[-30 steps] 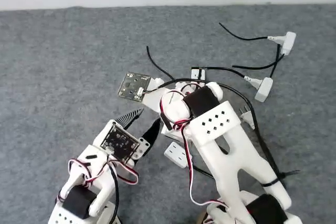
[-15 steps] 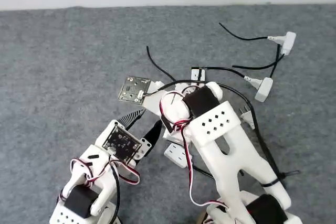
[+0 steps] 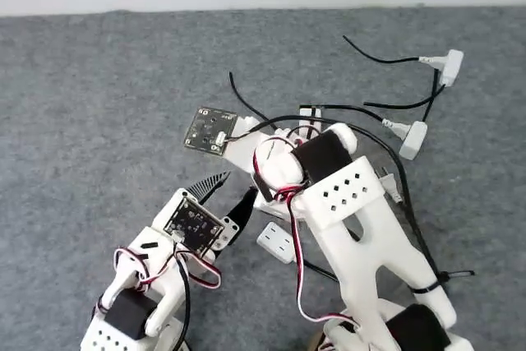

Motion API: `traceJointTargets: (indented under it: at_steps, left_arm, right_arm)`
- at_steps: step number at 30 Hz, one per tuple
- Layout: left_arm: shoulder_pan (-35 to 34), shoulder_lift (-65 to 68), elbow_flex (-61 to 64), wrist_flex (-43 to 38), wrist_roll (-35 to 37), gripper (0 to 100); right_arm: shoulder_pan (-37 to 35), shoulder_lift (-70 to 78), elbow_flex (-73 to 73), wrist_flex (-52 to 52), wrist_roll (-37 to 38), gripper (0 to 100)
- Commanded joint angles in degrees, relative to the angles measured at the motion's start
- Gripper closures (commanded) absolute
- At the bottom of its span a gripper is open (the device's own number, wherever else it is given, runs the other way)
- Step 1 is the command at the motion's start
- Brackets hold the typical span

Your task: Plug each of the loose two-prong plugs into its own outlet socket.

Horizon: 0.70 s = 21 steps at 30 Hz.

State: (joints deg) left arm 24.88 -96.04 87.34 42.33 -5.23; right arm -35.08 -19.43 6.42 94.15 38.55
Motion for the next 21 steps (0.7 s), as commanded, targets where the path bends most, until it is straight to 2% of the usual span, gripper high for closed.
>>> traceJointTargets:
  at_steps: [1, 4, 10, 14, 21]
  left_arm:
    - [-0.8, 0.0, -0.7, -1.8, -0.4, 83]
    - [-2.3, 0.0, -2.2, -1.5, -0.3, 83]
    - [-2.8, 0.0, -9.2, 6.0, 1.7, 83]
    - [-2.6, 0.0, -9.7, 6.8, 1.7, 84]
    - [1.1, 0.0, -12.1, 10.5, 1.6, 84]
  right_arm:
    - [-0.6, -1.6, -2.6, 0.3, 0.8, 98.9]
    - [-0.6, -1.3, -1.3, 0.0, 0.9, 98.9]
    - [-0.6, 2.2, -0.4, -0.3, 0.9, 98.9]
    - [-1.5, 2.9, -1.6, -0.1, 0.9, 98.9]
    - [-1.8, 2.0, -2.9, 4.2, 5.2, 98.9]
